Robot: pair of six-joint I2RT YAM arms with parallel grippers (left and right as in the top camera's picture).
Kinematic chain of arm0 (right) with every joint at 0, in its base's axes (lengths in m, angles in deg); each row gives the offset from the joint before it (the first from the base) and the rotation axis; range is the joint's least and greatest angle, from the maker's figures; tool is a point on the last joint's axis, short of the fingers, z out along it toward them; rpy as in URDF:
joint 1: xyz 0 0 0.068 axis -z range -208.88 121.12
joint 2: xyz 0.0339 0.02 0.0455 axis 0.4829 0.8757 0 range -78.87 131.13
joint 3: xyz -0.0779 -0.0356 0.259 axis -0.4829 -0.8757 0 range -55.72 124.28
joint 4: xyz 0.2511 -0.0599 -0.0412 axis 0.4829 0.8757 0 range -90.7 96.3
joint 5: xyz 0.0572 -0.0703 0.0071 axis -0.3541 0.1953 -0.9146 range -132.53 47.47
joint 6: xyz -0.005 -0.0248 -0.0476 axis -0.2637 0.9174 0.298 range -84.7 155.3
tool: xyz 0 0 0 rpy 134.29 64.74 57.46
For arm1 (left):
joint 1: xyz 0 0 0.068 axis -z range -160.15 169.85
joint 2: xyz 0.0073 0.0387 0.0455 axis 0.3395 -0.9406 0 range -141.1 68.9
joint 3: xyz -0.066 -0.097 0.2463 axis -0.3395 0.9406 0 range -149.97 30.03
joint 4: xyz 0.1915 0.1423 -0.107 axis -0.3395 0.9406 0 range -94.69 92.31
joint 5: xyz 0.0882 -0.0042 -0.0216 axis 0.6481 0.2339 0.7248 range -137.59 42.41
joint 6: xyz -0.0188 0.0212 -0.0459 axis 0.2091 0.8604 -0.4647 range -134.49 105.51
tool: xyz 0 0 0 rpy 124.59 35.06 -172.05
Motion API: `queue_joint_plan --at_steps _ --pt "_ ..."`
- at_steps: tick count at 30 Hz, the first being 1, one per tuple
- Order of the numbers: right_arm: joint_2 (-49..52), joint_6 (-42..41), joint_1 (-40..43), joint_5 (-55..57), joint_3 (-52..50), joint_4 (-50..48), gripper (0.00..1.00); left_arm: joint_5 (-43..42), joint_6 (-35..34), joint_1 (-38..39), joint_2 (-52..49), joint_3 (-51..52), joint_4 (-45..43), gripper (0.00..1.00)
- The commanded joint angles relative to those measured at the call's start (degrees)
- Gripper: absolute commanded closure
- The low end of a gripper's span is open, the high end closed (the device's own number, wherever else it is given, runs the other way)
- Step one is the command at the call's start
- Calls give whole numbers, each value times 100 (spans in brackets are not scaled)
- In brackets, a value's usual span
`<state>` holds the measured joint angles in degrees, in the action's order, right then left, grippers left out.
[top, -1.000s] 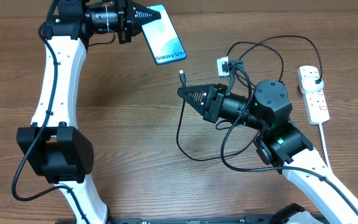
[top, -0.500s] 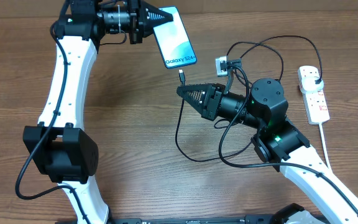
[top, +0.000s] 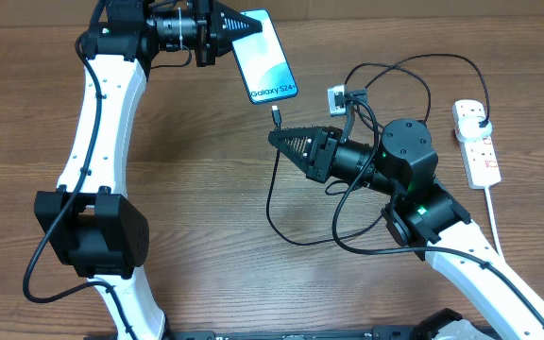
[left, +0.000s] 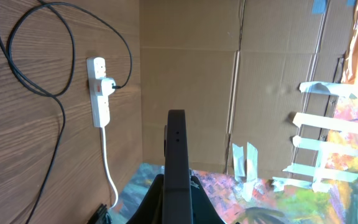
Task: Plug charger to phone and switch on socket
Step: 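Align the USB-C plug under the phone's port with right gripper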
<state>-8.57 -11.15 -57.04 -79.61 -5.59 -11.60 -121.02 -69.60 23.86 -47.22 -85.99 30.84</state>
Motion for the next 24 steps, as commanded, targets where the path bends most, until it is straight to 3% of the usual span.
queue_joint_plan --at_steps 1,24 --pt "13 44 -28 -4 13 -22 96 -114 190 -28 254 -76 -22 96" --pt "13 129 -22 15 13 68 96 -442 413 -24 254 -76 63 96"
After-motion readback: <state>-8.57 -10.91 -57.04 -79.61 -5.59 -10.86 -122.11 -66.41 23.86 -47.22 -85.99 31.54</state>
